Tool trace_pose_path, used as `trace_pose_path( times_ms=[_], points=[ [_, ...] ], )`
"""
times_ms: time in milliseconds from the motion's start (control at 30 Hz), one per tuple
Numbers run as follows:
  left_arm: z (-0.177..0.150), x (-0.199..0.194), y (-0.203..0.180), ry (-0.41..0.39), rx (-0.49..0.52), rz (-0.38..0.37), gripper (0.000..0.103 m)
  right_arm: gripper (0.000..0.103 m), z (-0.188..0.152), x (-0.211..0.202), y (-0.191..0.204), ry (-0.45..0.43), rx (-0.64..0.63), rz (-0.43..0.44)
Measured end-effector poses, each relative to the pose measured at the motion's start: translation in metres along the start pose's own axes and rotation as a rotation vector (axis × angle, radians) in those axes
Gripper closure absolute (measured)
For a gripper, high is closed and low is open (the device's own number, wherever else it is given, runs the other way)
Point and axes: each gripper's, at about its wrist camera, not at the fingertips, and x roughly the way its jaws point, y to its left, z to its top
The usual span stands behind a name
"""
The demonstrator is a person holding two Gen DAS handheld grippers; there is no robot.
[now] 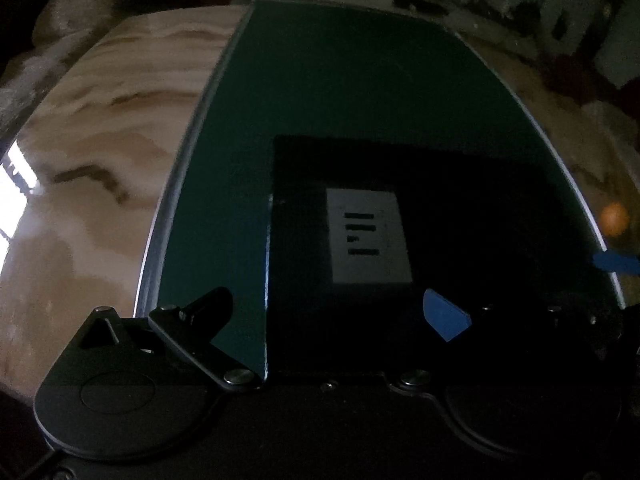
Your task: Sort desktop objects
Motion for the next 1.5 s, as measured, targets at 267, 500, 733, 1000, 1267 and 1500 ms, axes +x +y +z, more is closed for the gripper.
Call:
trace_pose_path(
  times_ms=[267,500,733,1000,1267,1500],
  points=[
    [-0.027,-0.024,-0.028,-0.037,0.075,0.049,0.000,0.000,-0.020,-0.026,0.014,-0.052,-0.030,0.013],
    [-0.031,0.000,-0.037,-0.001,0.115,0.099,0.000,0.000,-0.025,-0.006,0.028,-0.001,-0.105,-0.037],
    [-0.033,0.022,-0.037,0.040,0.132,0.106,0.000,0.000,-0.021,0.011,0.025,0.011,-0.067,-0.023],
    [-0.022,0.034,-0.040,0.037,0.127,0.108,0.000,0.000,-0.013,0.021,0.024,0.009,-0.077,-0.047],
    [-0.009,0.049,-0.049,0.030,0.131,0.129,0.000,0.000,0.000,0.036,0.015,0.004,-0.087,-0.088],
    [-0.015,0.042,-0.061,0.027,0.127,0.171,0.000,0.000,-0.005,0.033,0.014,0.006,-0.038,-0.082]
  ],
)
